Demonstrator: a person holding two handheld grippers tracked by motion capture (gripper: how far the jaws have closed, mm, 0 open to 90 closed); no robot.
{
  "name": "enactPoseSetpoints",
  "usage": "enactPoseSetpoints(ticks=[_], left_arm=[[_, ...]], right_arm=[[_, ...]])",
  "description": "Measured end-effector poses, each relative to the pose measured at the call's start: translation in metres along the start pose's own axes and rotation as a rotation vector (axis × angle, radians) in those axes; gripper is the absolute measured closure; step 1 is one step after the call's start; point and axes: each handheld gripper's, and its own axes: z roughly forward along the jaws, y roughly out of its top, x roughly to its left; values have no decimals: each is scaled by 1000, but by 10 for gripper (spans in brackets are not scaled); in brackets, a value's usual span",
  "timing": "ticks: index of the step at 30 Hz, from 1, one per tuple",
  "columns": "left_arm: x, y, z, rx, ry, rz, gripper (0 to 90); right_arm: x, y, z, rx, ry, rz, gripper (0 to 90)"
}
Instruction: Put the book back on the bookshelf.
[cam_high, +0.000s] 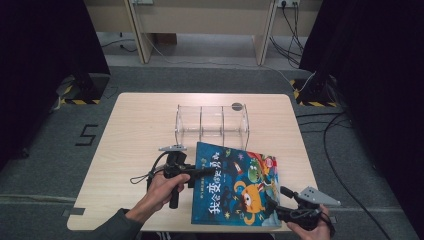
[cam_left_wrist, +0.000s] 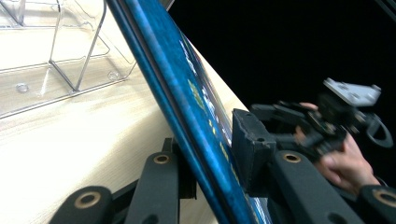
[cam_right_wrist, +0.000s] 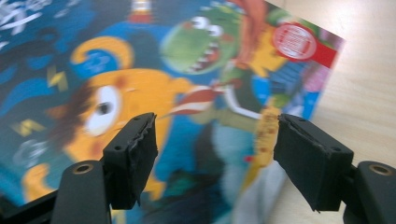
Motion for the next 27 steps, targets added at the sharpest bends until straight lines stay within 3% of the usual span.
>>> enactPoseSetpoints(ticks=[4, 10, 17, 20, 22, 24, 27], left_arm=[[-5, 4, 0, 10, 12, 7, 714], [-10, 9, 2, 18, 21, 18, 714], [-10, 9, 3, 9, 36, -1, 712], [-9, 9, 3, 4, 42, -6, 709], [-8, 9, 4, -6, 52, -16, 708], [-8, 8, 4, -6, 55, -18, 705], [-6, 7, 4, -10, 59, -34, 704]], right_arm=[[25, -5, -8, -30, 14, -52, 291], [44, -13, -13, -25, 18, -96, 264], [65, -18, -8, 3, 10, -177, 252], [71, -19, -5, 8, 19, -187, 250], [83, -20, -2, 10, 8, -240, 250], [88, -20, 0, 6, 9, -252, 249], [98, -21, 5, 11, -28, -312, 249]])
